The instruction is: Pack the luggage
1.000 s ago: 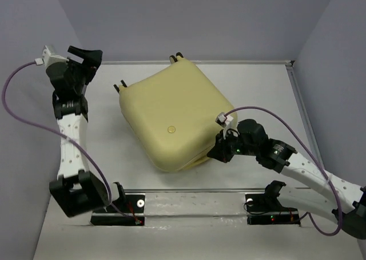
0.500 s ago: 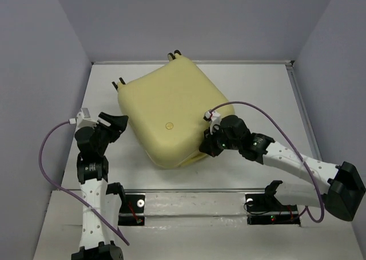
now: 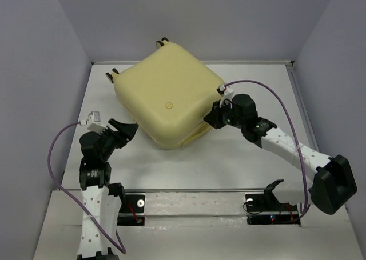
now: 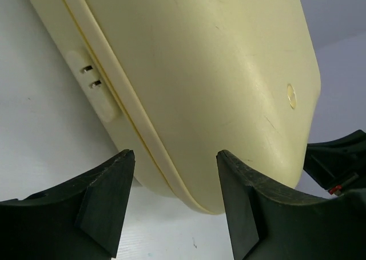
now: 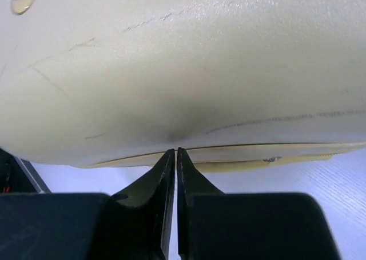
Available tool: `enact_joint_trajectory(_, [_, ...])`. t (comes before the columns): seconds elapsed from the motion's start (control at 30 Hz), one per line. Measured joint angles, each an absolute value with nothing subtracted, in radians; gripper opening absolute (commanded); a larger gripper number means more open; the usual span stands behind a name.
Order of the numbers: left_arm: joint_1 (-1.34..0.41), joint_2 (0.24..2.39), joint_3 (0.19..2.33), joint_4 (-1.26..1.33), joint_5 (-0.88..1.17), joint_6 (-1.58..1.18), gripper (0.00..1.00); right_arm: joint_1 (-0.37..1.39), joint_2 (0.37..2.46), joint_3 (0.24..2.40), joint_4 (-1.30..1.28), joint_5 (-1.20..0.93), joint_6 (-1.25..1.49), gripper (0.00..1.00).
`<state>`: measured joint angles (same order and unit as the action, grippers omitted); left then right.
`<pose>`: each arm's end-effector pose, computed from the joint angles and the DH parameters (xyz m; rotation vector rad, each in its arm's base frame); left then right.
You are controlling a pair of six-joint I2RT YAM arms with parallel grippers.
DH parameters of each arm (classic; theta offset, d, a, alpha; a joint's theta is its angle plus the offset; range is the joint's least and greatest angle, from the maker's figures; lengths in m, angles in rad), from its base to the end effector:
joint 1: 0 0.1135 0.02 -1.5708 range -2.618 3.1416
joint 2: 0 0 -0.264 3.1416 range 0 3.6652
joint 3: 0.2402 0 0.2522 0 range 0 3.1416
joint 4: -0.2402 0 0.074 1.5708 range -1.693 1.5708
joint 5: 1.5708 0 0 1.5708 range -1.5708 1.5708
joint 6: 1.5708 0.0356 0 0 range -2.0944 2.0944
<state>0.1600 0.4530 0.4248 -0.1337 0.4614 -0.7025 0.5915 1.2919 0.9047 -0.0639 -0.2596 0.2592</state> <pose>0.1345 0.0056 0.2650 -0.4136 1.7337 -0.7936 0.2393 0.1717 0.2831 -0.5148 2.0350 0.7898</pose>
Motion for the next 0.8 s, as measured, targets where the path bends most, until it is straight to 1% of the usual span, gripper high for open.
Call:
enact_joint_trajectory(0.07, [0.118,0.451,0.425,-0.134,0.475,-0.698,0.68,0.584,1.216,0.82,-0.006,-0.257,0.258,0.25])
enact_joint_trajectory(0.13, [0.049,0.448,0.425,-0.134,0.466,-0.694,0.68,0.568,1.105,0.723,0.022,-0.257,0.266,0.32])
enact_joint_trajectory(0.2, [-0.06,0.448,0.425,-0.134,0.458,-0.693,0.68,0.531,1.012,0.633,0.054,-0.269,0.274,0.33])
enact_joint_trajectory(0.27, [-0.173,0.448,0.426,-0.136,0.417,-0.693,0.67,0.468,0.987,0.568,0.111,-0.289,0.29,0.35])
enact_joint_trajectory(0.37, [-0.237,0.441,0.427,-0.138,0.375,-0.694,0.67,0.385,1.062,0.53,0.193,-0.332,0.304,0.36])
enact_joint_trajectory(0.53, [-0.26,0.415,0.427,-0.158,0.344,-0.695,0.67,0.28,1.243,0.501,0.342,-0.457,0.307,0.42])
enact_joint_trajectory(0.8, [-0.308,0.447,0.427,-0.153,0.333,-0.701,0.71,0.269,1.388,0.555,0.493,-0.603,0.249,0.47])
